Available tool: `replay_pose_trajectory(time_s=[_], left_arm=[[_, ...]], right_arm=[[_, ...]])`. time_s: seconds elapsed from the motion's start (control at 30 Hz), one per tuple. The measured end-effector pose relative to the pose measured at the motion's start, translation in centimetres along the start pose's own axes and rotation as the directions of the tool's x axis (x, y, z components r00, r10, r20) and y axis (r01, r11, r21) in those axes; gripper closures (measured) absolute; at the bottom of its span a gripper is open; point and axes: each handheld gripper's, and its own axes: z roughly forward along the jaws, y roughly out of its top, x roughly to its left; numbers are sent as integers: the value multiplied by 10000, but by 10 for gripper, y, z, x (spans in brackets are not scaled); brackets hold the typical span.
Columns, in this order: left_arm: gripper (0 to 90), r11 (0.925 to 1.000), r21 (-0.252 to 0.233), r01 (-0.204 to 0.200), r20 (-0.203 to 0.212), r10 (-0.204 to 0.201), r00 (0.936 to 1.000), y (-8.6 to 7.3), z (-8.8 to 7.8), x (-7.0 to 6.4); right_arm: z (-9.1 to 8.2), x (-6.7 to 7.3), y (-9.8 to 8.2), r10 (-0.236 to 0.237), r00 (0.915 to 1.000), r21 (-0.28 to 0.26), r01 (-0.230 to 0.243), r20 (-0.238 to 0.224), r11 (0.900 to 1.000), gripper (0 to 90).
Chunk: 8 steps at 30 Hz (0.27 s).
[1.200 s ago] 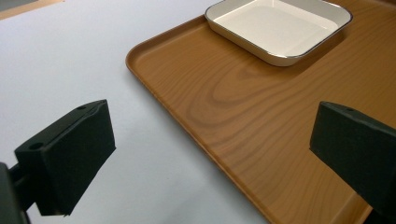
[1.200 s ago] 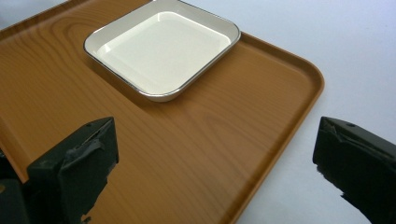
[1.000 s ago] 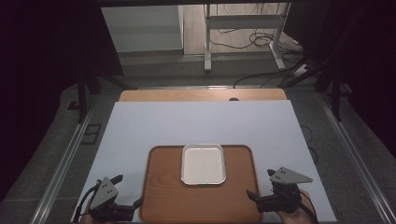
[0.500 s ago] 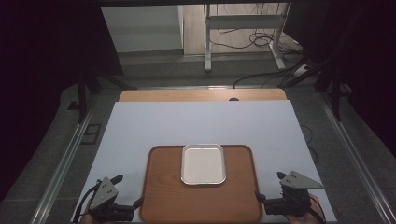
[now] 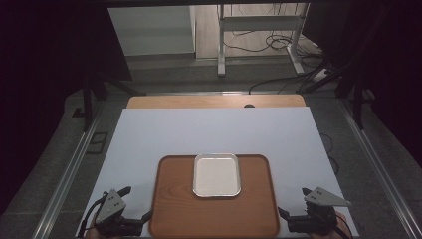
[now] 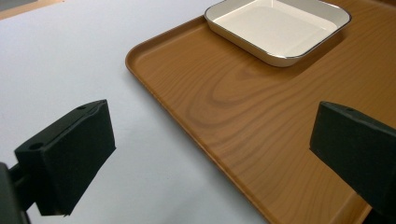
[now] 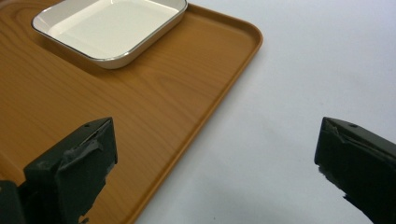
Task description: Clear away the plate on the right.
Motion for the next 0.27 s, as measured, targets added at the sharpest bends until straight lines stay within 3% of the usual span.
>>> replay_pose_trajectory(time_s=[0.27], left_arm=[[0, 10000, 7, -18, 15, 18, 10000, 0, 0, 0]], right_arm=[[4, -4, -6, 333, 9992, 341, -325, -223, 9989, 0]])
